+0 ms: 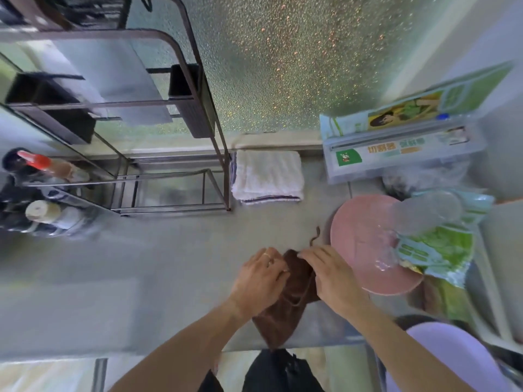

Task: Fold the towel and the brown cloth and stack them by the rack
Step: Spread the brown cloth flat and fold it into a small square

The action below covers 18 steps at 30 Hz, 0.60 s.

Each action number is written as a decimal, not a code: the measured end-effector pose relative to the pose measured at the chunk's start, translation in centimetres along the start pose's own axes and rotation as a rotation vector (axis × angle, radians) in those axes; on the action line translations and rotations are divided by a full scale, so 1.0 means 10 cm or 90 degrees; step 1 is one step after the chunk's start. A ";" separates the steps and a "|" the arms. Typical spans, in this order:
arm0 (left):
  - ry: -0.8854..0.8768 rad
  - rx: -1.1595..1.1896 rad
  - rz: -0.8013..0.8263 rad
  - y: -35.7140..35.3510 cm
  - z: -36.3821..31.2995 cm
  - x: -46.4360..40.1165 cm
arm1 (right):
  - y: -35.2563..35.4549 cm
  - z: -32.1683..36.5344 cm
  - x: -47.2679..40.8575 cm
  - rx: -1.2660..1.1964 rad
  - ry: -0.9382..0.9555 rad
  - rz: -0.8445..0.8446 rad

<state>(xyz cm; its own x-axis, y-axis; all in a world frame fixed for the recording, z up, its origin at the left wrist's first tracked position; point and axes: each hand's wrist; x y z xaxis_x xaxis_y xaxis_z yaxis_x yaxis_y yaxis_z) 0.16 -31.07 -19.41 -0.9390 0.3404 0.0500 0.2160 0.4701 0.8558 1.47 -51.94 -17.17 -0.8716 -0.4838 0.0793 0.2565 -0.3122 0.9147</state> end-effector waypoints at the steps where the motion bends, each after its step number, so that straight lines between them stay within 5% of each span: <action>1: -0.016 0.004 0.037 -0.01 -0.04 0.06 | -0.02 0.00 0.08 0.038 0.008 0.029; 4: -0.027 -0.038 0.202 -0.05 -0.11 0.18 | -0.01 -0.05 0.19 0.103 0.003 0.061; 7: 0.024 -0.090 0.248 -0.10 -0.11 0.24 | 0.13 -0.05 0.19 0.025 -0.031 0.089; 13: 0.138 0.047 0.130 0.25 -0.13 0.39 | 0.69 0.40 0.14 -0.121 -0.094 0.108; 18: 0.149 0.094 0.009 1.24 0.26 0.73 | 1.11 0.82 0.08 -0.025 -0.069 0.142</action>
<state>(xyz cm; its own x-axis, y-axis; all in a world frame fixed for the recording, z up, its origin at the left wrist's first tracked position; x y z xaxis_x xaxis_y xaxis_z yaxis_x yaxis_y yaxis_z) -3.36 -20.63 -9.78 -0.9683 0.1585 0.1931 0.2497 0.5861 0.7708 0.15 -49.08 -3.71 -0.8309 -0.4544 0.3211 0.4617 -0.2410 0.8537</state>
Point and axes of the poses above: each hand's wrist, its own x-axis away from the middle knuckle, its own y-axis out of the back of the hand, z = x × y, and after that the axes turned 4 degrees about y, right-handed
